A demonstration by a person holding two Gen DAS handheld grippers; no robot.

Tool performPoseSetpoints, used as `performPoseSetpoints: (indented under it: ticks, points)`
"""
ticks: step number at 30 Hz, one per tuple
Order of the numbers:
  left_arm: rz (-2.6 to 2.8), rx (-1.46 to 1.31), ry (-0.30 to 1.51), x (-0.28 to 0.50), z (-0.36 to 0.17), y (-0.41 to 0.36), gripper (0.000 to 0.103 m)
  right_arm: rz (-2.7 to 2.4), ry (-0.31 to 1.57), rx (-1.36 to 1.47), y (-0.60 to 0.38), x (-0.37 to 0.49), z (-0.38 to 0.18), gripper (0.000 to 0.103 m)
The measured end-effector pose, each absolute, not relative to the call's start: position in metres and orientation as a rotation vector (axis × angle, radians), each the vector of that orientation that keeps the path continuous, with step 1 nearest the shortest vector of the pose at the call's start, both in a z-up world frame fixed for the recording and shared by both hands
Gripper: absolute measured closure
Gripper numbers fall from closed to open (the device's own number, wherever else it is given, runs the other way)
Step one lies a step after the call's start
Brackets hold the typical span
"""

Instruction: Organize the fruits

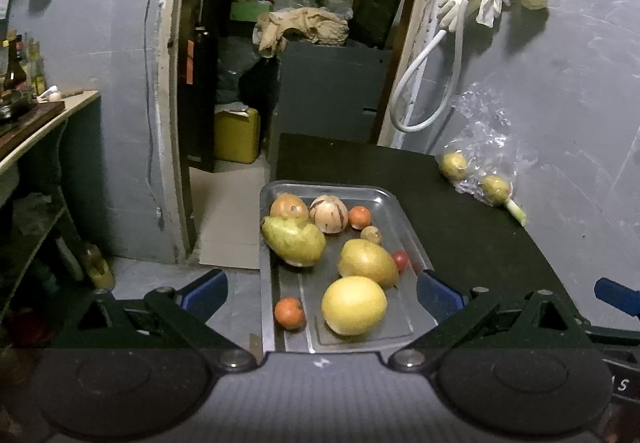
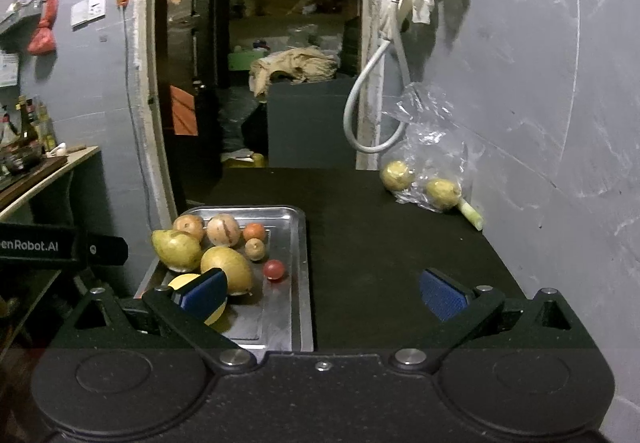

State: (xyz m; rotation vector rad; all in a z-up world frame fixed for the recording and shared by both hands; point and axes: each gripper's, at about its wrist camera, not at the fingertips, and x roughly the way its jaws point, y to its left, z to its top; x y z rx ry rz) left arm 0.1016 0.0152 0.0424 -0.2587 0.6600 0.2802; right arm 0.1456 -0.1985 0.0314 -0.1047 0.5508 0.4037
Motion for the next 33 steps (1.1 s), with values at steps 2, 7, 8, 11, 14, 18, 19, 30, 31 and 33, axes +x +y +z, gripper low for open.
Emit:
performPoseSetpoints:
  ticks: [2, 7, 8, 11, 14, 18, 19, 30, 31, 33]
  points:
    - [0.292, -0.266, 0.66, 0.096, 0.042, 0.013, 0.001, 0.413, 0.548, -0.107, -0.202, 0.142, 0.032, 0.001]
    - [0.318, -0.277, 0.659, 0.082, 0.042, 0.01, 0.0, 0.426, 0.544, -0.103, -0.212, 0.134, 0.034, 0.001]
    - [0.321, -0.277, 0.66, 0.079, 0.041, 0.009, 0.0, 0.428, 0.543, -0.102, -0.214, 0.133, 0.034, 0.001]
    - [0.326, -0.266, 0.669, 0.071, 0.039, 0.004, 0.0, 0.436, 0.545, -0.101, -0.22, 0.129, 0.034, 0.001]
    - [0.333, -0.257, 0.678, 0.064, 0.037, 0.001, 0.0, 0.443, 0.549, -0.107, -0.225, 0.124, 0.033, 0.001]
    - [0.345, -0.257, 0.693, 0.055, 0.033, -0.002, 0.0, 0.448, 0.561, -0.127, -0.227, 0.118, 0.031, 0.001]
    - [0.348, -0.257, 0.695, 0.053, 0.032, -0.003, 0.0, 0.452, 0.563, -0.129, -0.228, 0.117, 0.03, 0.001]
    - [0.356, -0.253, 0.713, 0.029, 0.027, -0.012, 0.0, 0.478, 0.591, -0.145, -0.236, 0.098, 0.023, 0.001]
    - [0.355, -0.255, 0.715, 0.028, 0.026, -0.012, 0.0, 0.479, 0.593, -0.146, -0.236, 0.096, 0.023, 0.001]
    - [0.353, -0.258, 0.722, 0.023, 0.025, -0.013, 0.0, 0.483, 0.6, -0.148, -0.237, 0.091, 0.021, 0.001]
